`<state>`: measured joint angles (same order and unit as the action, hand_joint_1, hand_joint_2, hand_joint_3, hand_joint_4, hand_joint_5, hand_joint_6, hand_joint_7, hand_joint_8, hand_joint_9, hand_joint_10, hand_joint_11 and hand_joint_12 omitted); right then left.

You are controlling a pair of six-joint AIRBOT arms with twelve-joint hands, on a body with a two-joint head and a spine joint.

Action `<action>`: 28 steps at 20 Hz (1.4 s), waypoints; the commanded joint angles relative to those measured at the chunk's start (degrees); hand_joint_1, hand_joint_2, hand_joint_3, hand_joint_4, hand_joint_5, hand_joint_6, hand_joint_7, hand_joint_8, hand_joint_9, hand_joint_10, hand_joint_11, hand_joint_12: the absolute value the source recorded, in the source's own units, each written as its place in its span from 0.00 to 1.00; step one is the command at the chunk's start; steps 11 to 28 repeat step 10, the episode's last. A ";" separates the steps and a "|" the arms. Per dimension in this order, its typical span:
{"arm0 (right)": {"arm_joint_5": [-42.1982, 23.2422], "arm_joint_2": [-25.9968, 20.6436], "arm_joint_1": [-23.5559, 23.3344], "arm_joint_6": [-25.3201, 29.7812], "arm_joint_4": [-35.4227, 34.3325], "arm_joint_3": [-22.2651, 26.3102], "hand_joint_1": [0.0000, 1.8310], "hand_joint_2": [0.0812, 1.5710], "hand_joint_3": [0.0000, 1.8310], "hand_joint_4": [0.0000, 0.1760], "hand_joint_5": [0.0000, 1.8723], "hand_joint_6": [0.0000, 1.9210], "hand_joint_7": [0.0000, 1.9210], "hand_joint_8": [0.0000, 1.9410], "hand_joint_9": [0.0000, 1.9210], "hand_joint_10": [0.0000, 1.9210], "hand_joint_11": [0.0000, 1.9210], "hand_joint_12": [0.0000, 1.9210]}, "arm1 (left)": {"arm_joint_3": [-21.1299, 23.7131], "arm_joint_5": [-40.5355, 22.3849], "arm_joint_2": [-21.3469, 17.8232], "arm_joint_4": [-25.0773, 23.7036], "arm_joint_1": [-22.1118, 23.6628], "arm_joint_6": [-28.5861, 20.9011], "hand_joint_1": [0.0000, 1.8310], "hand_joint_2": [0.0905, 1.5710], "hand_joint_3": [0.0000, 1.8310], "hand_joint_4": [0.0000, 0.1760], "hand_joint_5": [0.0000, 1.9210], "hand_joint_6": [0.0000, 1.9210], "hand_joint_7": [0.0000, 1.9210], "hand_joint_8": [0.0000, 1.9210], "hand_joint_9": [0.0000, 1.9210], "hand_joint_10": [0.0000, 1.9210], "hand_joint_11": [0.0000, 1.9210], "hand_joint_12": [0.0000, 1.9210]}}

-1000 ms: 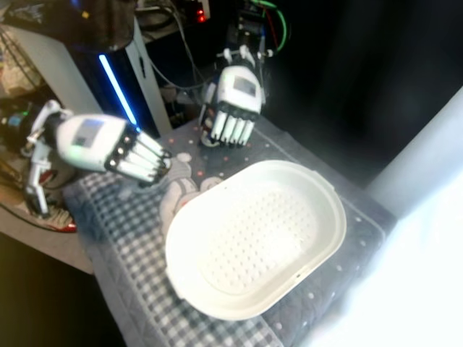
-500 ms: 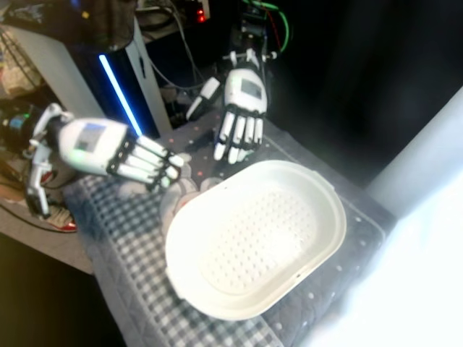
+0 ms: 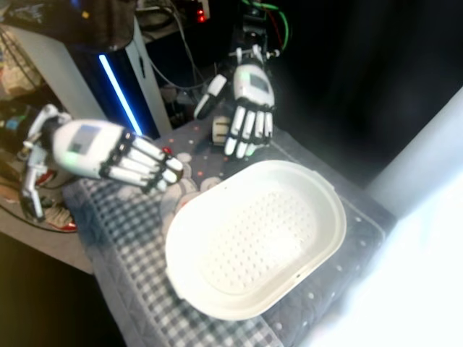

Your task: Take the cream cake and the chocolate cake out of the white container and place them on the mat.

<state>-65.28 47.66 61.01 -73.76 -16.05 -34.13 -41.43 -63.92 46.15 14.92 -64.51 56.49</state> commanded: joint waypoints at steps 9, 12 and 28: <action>-30.14 -4.02 -0.43 0.13 -1.94 -5.74 0.20 0.63 0.13 0.00 0.00 0.72 0.16 0.75 0.20 0.77 0.11 0.96 | -3.36 -30.85 -3.91 3.60 2.83 -0.49 0.30 0.77 0.00 0.00 0.44 0.01 0.49 0.13 0.42 0.38 0.30 0.64; -32.58 -4.45 -0.44 0.13 -2.19 -6.15 0.20 0.63 0.13 0.00 0.00 0.72 0.16 0.75 0.20 0.77 0.11 0.96 | -3.91 -32.58 -3.98 3.73 3.50 -0.48 0.30 0.77 0.00 0.00 0.44 0.01 0.49 0.13 0.42 0.38 0.30 0.64; -32.58 -4.45 -0.44 0.13 -2.19 -6.15 0.20 0.63 0.13 0.00 0.00 0.72 0.16 0.75 0.20 0.77 0.11 0.96 | -3.91 -32.58 -3.98 3.73 3.50 -0.48 0.30 0.77 0.00 0.00 0.44 0.01 0.49 0.13 0.42 0.38 0.30 0.64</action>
